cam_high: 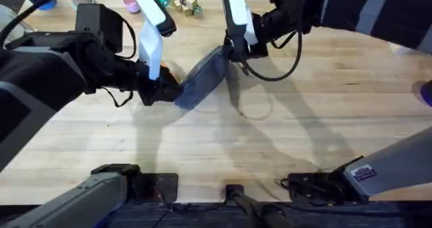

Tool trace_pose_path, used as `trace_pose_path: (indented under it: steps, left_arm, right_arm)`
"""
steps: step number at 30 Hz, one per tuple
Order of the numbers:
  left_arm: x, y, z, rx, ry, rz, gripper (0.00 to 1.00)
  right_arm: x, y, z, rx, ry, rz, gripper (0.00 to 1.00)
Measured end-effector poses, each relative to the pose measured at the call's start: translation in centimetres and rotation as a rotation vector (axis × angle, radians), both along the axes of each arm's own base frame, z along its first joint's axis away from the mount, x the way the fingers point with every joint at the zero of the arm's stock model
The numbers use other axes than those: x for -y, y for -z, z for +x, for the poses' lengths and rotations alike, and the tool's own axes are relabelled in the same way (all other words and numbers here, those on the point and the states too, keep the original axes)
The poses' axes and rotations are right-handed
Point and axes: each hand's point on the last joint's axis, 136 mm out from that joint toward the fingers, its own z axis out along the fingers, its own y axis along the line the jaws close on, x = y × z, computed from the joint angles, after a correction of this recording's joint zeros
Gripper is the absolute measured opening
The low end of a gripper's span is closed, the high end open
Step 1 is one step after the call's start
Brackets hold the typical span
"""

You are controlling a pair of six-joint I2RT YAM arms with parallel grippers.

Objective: Unzip the bag, pick up the pens from the table one at a time and place them inside, then zip the bag closed.

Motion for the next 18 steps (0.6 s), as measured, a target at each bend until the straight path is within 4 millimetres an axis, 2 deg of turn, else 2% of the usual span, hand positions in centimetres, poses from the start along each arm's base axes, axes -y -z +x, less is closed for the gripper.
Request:
trace_pose_path:
  steps: [4, 8, 18]
  left_arm:
    - [0.0, 0.0, 0.0, 0.0, 0.0, 0.0, 0.043]
    - [0.0, 0.0, -0.1, -0.004, 0.0, 0.0, 0.043]
    - [0.0, 0.0, -0.1, -0.002, 0.0, -0.001, 0.043]
  right_arm:
    - [0.0, -0.4, -0.1, 0.005, 0.004, 0.004, 0.031]
    - [0.1, -1.8, -0.5, 0.009, 0.014, 0.024, 0.031]
    - [-0.8, -3.7, -4.0, -0.117, -0.052, 0.125, 0.031]
